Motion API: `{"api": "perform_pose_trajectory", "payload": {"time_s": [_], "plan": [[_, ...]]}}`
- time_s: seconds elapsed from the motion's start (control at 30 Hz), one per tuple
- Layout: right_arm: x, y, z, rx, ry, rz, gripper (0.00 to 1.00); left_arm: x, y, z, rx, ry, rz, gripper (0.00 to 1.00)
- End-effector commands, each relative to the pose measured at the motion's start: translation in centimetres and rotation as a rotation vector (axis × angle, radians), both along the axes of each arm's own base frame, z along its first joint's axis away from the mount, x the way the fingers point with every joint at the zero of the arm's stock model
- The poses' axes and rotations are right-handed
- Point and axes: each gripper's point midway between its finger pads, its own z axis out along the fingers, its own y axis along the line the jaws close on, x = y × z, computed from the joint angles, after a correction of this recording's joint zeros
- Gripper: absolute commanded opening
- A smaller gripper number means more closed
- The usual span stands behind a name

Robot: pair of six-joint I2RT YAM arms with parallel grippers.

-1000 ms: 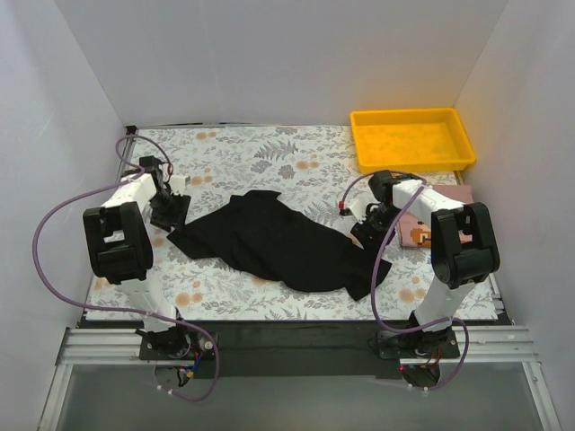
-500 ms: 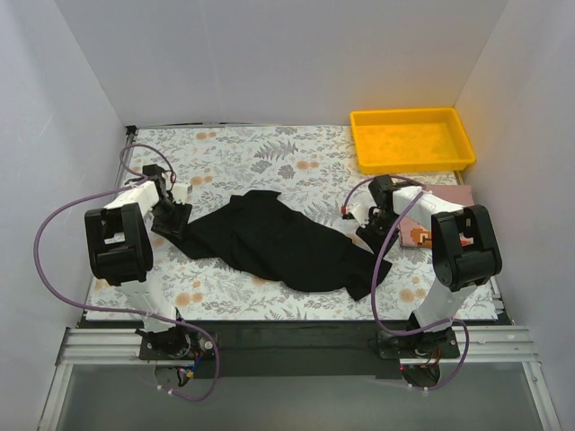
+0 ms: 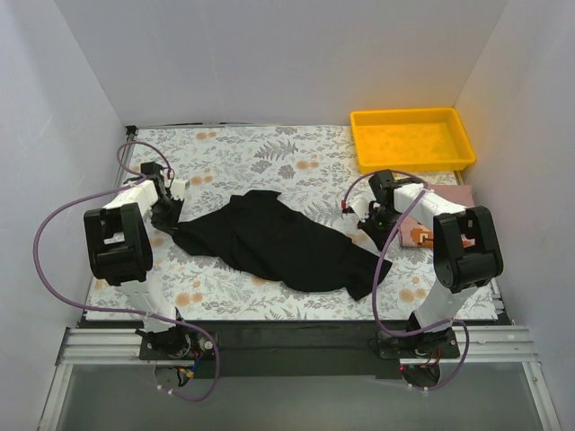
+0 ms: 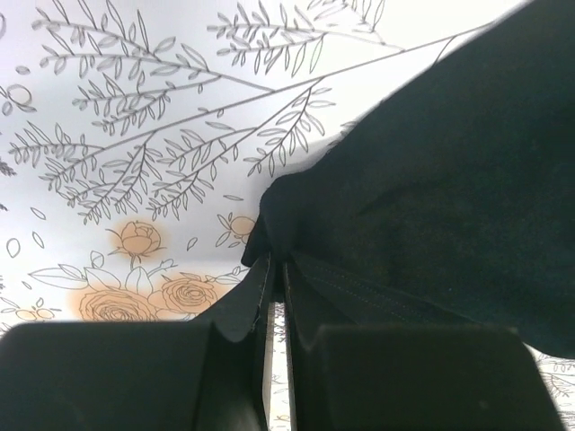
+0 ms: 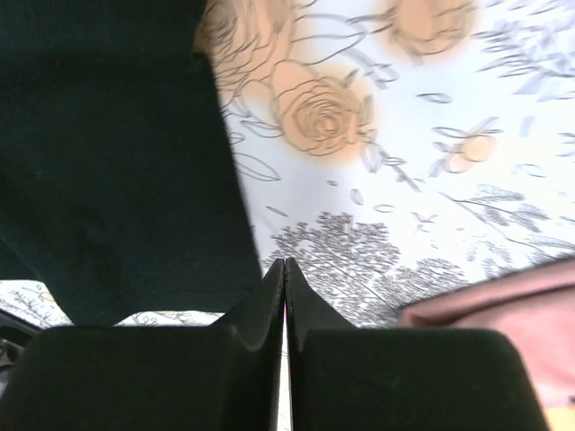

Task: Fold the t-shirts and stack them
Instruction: Flatten the tshirt out

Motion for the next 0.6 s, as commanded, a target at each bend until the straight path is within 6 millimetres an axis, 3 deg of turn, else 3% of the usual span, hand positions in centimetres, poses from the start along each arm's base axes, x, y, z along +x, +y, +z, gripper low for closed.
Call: {"api": "perform_pose_trajectory", "payload": {"time_s": [0.0, 0.2, 0.23, 0.33, 0.37, 0.57], "plan": [[2.6, 0.3, 3.0, 0.031, -0.133, -0.009, 0.01, 2.2, -0.3, 2.9, -0.013, -0.108, -0.01, 0.0], [1.8, 0.3, 3.1, 0.038, -0.11, -0.003, 0.01, 2.3, -0.8, 4.3, -0.035, -0.134, -0.022, 0.0], [0.2, 0.1, 2.9, 0.029, -0.037, -0.001, 0.17, 2.0, -0.8, 4.2, -0.038, -0.124, -0.019, 0.0], [-1.3, 0.5, 2.1, 0.055, 0.028, -0.007, 0.5, 2.0, -1.0, 4.2, -0.042, -0.126, -0.024, 0.0], [-2.0, 0.6, 1.7, 0.06, 0.048, -0.009, 0.54, 1.9, -1.0, 4.1, -0.047, -0.124, -0.022, 0.0], [-2.5, 0.0, 0.1, -0.022, 0.011, -0.022, 0.55, 1.7, -1.2, 4.0, -0.06, -0.116, -0.02, 0.0]]}}
